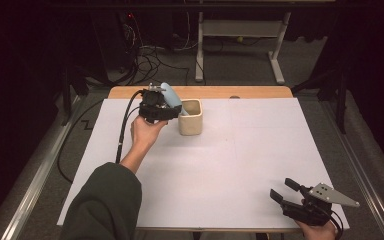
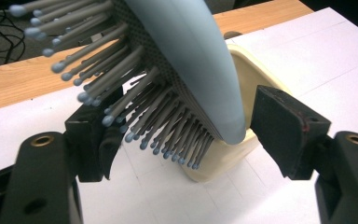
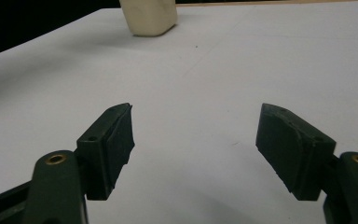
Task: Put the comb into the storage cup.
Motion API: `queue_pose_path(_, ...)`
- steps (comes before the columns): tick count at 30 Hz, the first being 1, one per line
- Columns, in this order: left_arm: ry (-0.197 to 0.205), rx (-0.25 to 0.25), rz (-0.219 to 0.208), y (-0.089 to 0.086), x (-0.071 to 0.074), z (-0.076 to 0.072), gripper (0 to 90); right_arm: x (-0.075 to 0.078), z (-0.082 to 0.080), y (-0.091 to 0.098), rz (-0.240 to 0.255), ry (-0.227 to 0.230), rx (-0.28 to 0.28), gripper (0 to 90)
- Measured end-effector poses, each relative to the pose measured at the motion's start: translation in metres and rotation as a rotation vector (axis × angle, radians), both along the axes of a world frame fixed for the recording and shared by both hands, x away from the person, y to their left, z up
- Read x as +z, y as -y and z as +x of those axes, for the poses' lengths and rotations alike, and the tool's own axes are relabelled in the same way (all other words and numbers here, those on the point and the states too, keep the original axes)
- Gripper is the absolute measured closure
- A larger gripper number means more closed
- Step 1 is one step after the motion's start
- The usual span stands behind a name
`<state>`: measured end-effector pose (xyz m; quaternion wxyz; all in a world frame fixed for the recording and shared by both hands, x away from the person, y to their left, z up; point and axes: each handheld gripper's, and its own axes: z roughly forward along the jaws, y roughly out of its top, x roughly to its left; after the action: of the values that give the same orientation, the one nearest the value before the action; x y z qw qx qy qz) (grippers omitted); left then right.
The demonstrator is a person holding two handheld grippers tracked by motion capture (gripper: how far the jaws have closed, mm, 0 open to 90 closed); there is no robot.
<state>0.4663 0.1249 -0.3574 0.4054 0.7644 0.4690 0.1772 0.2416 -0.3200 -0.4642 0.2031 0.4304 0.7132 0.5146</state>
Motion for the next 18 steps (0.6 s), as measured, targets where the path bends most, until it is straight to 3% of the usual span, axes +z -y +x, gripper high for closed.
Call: queue_pose_path(18, 0.019, -0.024, -0.015, -0.0032, -0.0003, -0.0084, 24.6, -0.0001, 0.0002, -0.0004, -0.003, -0.001, 0.002, 28.2)
